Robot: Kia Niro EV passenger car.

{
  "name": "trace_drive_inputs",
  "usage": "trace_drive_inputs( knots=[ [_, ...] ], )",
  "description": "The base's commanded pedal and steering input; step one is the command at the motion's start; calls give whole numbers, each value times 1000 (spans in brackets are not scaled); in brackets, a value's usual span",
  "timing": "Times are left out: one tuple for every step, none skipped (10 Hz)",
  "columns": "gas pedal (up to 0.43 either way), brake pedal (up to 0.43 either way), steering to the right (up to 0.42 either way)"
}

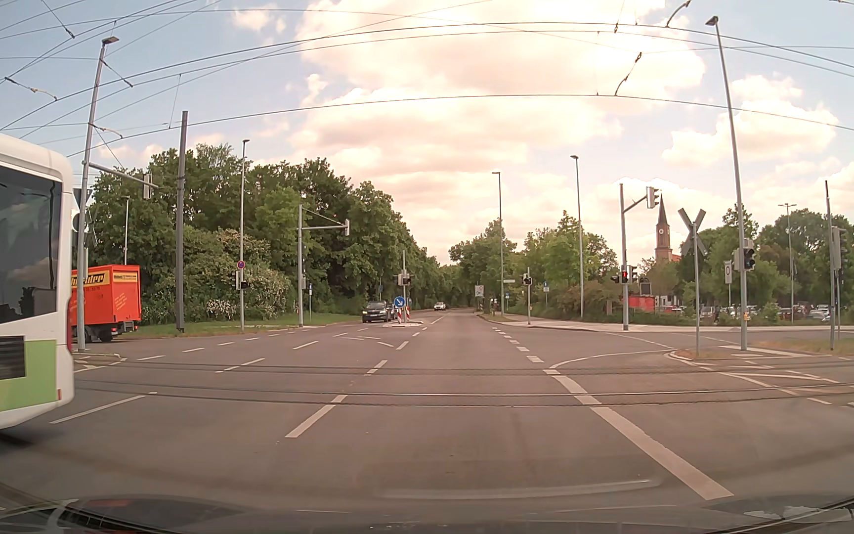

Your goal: Follow the waypoints while adhering to traffic rules and regulations

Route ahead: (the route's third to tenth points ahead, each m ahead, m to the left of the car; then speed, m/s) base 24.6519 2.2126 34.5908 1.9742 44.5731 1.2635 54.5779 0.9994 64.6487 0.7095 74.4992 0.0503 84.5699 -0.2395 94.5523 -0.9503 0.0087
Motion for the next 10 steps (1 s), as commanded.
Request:
trace_drive_inputs(
  knots=[
    [0,256,-7],
    [0,256,-8],
    [0,256,-8],
    [0,256,-8],
    [0,256,-8],
    [0,256,-8],
    [0,256,-8],
    [0,256,-7],
    [0,256,-8],
    [0,250,-7]
  ],
)
